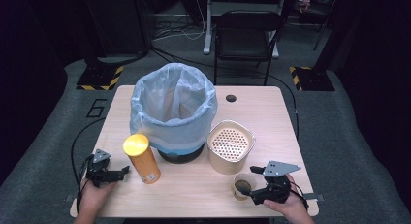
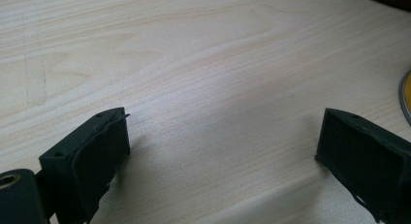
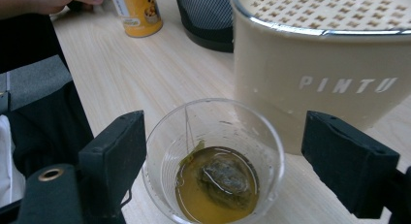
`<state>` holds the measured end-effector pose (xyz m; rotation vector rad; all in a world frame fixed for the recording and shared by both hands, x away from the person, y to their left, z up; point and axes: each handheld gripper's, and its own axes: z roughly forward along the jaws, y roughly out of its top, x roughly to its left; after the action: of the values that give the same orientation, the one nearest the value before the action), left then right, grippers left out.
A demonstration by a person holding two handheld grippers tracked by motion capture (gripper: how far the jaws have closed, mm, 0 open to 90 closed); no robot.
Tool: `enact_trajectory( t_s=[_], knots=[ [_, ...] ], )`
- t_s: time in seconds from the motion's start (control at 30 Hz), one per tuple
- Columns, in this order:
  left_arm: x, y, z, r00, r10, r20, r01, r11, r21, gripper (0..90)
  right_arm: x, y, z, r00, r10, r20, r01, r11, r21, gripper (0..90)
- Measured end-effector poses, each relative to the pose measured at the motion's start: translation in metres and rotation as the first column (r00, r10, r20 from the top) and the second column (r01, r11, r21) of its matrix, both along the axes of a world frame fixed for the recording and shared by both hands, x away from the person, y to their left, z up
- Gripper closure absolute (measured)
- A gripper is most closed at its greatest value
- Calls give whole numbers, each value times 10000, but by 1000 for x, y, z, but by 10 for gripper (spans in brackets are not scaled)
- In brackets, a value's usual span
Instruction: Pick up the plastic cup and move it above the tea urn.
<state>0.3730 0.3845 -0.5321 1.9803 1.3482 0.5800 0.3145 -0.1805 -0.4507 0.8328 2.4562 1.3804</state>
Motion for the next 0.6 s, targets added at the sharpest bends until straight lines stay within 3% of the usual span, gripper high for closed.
enact_trajectory(
  t_s=[0.23, 0.6],
  knots=[
    [0, 0, 0, 10000, -10, -6, 10, 10000, 11, 45, -1, 7, -7, 9993, 326, -192, -330, 9993, -181, 145],
    [0, 0, 0, 10000, -9, -7, 9, 10000, 6, 46, -1, 12, -20, 9982, 603, -25, -603, 9957, -710, 176]
  ],
)
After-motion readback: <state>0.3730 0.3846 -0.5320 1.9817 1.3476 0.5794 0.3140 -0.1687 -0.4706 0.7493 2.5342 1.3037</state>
